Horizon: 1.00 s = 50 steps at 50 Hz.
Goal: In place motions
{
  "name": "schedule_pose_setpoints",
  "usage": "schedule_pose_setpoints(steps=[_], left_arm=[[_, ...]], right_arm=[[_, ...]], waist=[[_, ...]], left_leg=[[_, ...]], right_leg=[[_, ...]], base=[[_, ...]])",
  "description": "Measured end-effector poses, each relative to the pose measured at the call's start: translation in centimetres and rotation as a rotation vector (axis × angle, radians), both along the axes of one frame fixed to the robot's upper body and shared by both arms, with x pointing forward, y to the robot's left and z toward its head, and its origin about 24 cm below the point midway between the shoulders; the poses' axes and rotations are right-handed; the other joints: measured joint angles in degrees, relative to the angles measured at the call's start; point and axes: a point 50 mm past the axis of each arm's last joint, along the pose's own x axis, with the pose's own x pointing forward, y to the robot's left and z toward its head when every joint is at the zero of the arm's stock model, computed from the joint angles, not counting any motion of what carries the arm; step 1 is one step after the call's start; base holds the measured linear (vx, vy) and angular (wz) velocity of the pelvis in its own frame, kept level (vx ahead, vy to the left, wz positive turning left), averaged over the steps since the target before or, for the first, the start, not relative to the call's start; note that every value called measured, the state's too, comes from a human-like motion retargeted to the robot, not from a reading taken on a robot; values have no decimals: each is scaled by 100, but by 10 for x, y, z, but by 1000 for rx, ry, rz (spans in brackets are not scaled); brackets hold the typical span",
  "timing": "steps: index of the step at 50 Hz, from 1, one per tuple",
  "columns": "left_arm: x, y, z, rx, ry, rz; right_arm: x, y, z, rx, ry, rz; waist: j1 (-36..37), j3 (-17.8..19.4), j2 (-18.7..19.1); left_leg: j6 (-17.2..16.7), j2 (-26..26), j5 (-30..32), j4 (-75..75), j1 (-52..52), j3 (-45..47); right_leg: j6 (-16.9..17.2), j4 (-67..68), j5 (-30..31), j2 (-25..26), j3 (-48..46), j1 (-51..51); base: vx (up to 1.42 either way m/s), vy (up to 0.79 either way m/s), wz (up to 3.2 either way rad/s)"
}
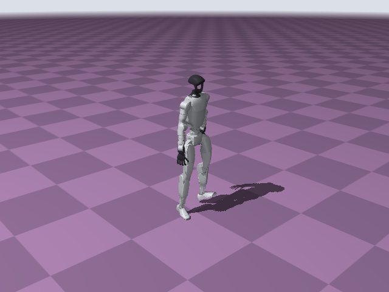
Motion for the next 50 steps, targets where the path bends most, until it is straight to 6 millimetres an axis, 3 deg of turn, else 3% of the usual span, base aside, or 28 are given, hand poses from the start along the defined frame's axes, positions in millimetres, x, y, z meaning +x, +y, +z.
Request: schedule_pose_setpoints(steps=[6,10,13,17,22,25,30,37,42,50], left_arm=[[34,27,2,75,-69,17],[56,39,3,114,-145,36],[78,51,7,150,-210,12],[104,59,12,175,-283,-55],[120,58,14,172,-336,-120],[119,53,12,161,-342,-139],[100,37,5,119,-296,-139],[55,14,-2,23,-143,-108],[30,8,-2,-4,-60,-62],[24,18,1,30,-58,-1]], right_arm=[[18,-26,12,-88,-60,69],[14,-47,19,-147,-42,39],[-4,-58,21,-173,-12,-64],[-44,-65,20,-185,65,-226],[-86,-64,21,-193,172,-325],[-99,-60,21,-187,213,-344],[-102,-54,18,-160,222,-346],[-84,-47,13,-133,182,-290],[-67,-47,12,-131,141,-220],[-53,-55,15,-152,91,-189]], waist=[[135,335,-198],[55,459,-285],[-59,537,-353],[-68,547,-417],[-64,450,-459],[-66,382,-475],[-27,248,-469],[62,120,-470],[158,102,-505],[402,154,-601]], left_leg=[[95,-100,-92,-125,-116,330],[162,-155,-142,-195,-147,482],[180,-180,-152,-152,-169,416],[180,-193,-120,-118,-151,322],[154,-177,-80,-106,-112,246],[129,-164,-77,-98,-84,232],[108,-173,-110,-107,-22,201],[116,-218,-177,-99,8,108],[154,-286,-202,-79,-40,-8],[285,-495,-238,-19,-278,-279]], right_leg=[[-24,56,380,-155,212,-532],[111,-94,628,-252,-26,-657],[168,-134,668,-307,-97,-620],[145,-122,605,-319,-115,-509],[168,-123,492,-298,-133,-370],[189,-127,447,-285,-158,-308],[202,-123,384,-262,-136,-231],[249,-92,313,-291,-138,-141],[304,-69,291,-371,-208,-90],[438,-110,381,-621,-501,-49]], base=[[-14,4,-69],[-7,0,-64],[0,0,0],[2,-6,29],[6,-5,23],[6,-2,10],[4,2,2],[4,7,11],[2,9,23],[-1,11,33]])
